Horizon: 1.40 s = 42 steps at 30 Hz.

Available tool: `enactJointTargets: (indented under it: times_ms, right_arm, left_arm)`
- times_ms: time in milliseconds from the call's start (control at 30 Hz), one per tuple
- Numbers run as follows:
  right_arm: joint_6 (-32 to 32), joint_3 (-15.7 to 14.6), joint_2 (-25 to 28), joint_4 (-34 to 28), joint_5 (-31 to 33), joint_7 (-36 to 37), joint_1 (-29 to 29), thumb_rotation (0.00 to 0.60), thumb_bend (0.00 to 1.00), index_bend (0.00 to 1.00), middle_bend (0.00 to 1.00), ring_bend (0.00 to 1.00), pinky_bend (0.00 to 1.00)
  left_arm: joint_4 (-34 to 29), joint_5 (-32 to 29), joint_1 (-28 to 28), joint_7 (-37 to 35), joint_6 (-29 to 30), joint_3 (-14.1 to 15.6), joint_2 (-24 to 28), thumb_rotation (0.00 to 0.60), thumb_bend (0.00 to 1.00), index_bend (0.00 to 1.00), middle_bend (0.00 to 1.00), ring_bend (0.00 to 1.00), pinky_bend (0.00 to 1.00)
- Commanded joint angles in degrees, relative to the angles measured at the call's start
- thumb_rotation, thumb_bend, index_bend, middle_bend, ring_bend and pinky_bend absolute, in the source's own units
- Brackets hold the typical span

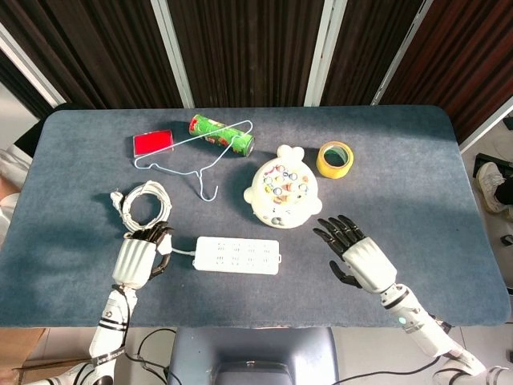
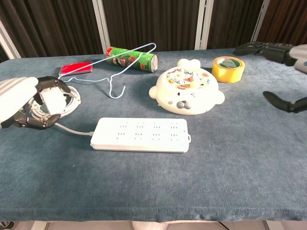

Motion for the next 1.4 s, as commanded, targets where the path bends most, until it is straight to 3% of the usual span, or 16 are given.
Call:
enactJointTargets:
  times_ms: [33,300,533,867,967,1100,1300,1400]
  right_arm:
    - [0.6,0.0,1.5,-1.2,0.3,0.9,-0.9,0.6,0.63,0.0,0.12,0.0,0.0]
    - [-3.2,-0.3,1.0,-1.2,2.4,-1.6,-0.8,0.6,0.63,0.0,0.11,0.0,0.0]
    - [-4.1,-0.1,1.0,-1.1,3.4,-1.3,-1.2,0.6,0.63,0.0,0.1,0.0,0.0]
    - [-3.5,-0.4,2.8,-2.5,4.2,-3.0,-2.6,0.6,0.63,0.0,0.06,0.0,0.0]
    - [-1.5,-3.0,8.9,-7.3,8.9,-9.5,-8.2,0.6,0.57,0.0,0.04,0.0,0.0]
    - [3.6,-3.9,12.1,-10.9,13.1,-14.7,-14.0,0.6,0.48,0.0,0.03,0.0,0.0]
    - [12.6,-2.7,11.0,-7.2,14.3,-11.3,-20.6,0.6,0.4,0.0,0.03,0.0,0.0]
    - [14.4,-2.4,10.8,-6.2,12.9,-10.2,-21.7,0.6,0.39,0.0,0.03,0.0,0.0]
  left_arm:
    - [4.0,-4.1,1.4,-2.1,-3.5,1.0,0.7,0.6,0.48,0.29,0.38,0.36,0.37]
    - [9.8,-7.5,1.4,-2.9,-8.6,1.5,-0.6,0.6,0.46,0.21,0.3,0.28,0.32]
    - [7.8,-5.7,2.0,-4.1,-7.0,1.8,1.1,0.6,0.41,0.01,0.1,0.08,0.24]
    - [3.0,-1.3,4.4,-6.6,-2.8,4.2,5.5,0.6,0.39,0.0,0.02,0.01,0.18]
    - [-2.5,4.1,10.5,-10.5,6.5,8.5,13.7,0.6,0.42,0.0,0.02,0.01,0.17]
    - [-7.1,7.0,15.6,-12.4,12.4,12.5,21.7,0.6,0.44,0.0,0.02,0.01,0.17]
    - [-10.0,8.3,19.7,-14.4,17.0,13.7,27.7,0.6,0.45,0.0,0.01,0.01,0.17]
    - [-9.9,8.7,20.0,-16.1,17.9,12.7,28.6,0.6,0.45,0.0,0.01,0.01,0.17]
